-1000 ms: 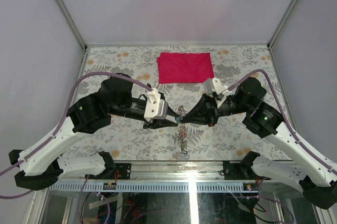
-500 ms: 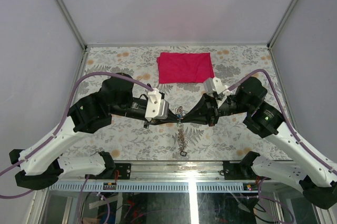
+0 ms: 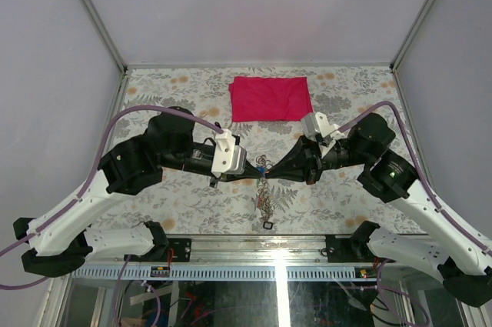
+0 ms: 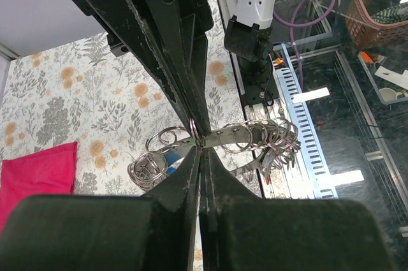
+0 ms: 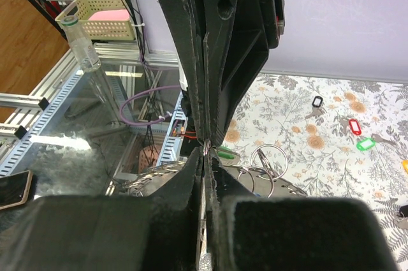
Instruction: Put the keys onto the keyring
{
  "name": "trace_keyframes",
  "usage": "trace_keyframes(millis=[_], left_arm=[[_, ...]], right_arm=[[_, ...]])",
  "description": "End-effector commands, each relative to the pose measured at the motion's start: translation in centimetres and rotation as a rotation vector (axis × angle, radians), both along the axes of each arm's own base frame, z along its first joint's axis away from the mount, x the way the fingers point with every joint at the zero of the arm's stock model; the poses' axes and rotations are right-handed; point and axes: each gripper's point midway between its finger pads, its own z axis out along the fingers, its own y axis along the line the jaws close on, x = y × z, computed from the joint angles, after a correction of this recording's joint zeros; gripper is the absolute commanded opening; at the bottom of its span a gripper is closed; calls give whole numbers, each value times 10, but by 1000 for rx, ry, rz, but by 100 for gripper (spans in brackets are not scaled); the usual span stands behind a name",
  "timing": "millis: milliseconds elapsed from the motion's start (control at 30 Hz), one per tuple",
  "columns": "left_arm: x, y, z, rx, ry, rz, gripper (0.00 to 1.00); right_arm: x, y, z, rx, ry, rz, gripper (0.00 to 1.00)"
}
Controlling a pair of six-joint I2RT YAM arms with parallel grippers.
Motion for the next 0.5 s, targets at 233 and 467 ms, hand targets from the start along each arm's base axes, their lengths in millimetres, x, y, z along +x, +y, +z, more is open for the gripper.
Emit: trace_keyframes(millis=[233,467], left_arm=[[4,3,12,-39,-34,37,0],[9,-1,21,-107,-29,71,0]], right_arm=[[-14,-12,61,213,-101,-12,0],[-8,-13,71,330,-85,-61,0]])
